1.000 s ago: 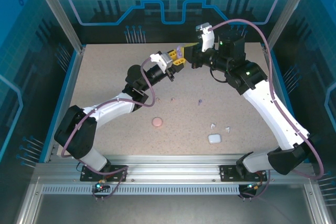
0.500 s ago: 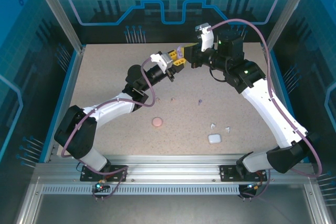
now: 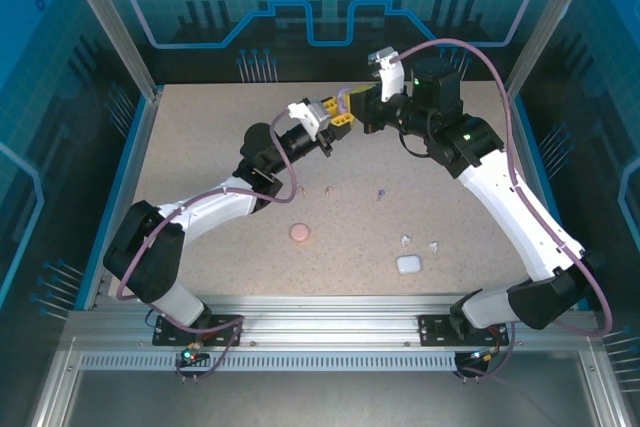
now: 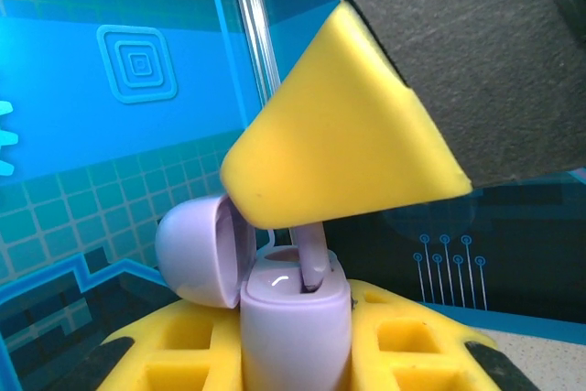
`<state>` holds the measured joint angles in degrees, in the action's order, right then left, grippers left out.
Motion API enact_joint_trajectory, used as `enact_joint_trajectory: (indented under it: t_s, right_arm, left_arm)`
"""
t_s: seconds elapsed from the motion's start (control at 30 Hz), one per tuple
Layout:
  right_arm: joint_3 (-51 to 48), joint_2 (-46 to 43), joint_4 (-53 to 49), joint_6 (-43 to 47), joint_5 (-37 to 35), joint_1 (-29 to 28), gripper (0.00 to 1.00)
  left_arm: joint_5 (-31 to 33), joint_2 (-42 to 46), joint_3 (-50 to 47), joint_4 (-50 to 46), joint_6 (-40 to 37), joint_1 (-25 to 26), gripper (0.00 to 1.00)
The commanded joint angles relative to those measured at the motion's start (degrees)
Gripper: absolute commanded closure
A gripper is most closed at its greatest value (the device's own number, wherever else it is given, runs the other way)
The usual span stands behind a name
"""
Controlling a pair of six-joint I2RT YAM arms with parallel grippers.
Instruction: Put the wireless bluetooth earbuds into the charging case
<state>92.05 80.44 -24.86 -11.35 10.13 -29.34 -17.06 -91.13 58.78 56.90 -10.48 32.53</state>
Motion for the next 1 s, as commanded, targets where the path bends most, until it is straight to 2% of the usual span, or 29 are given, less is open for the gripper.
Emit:
enact_joint_trajectory:
  t_s: [0.0, 0.27, 0.43, 0.57, 0.77, 0.97]
  right_arm:
    - [1.35, 1.59, -4.39, 3.3, 0.04, -1.23, 0.89]
    - [3.72, 3.09, -6.57, 5.23, 0.03, -3.35, 0.84]
    - [5.25, 3.43, -6.79, 3.62, -1.34, -3.28, 0.67]
    - [7.38, 3.58, -6.87, 2.06, -1.54, -3.19, 0.6]
    - [10.36, 2.74, -6.47, -1.18, 0.59, -2.6, 0.38]
    - [12.85, -0.5, -6.69, -6.24, 2.26, 0.08, 0.29]
  left_arm:
    - [-1.01, 0.56, 2.48, 2.25, 0.54, 0.34, 1.0]
    - [-0.71, 0.25, 2.35, 2.11, 0.99, 0.4, 1.0]
    - [-0.54, -0.1, 2.08, 1.81, 1.2, 0.38, 1.0]
    - [-0.36, -0.44, 1.79, 1.92, 1.6, 0.39, 1.0]
    - [0.3, -0.74, 1.08, 2.42, 2.14, 0.37, 1.0]
    - [1.1, -0.98, 0.17, 3.36, 2.49, 0.38, 1.0]
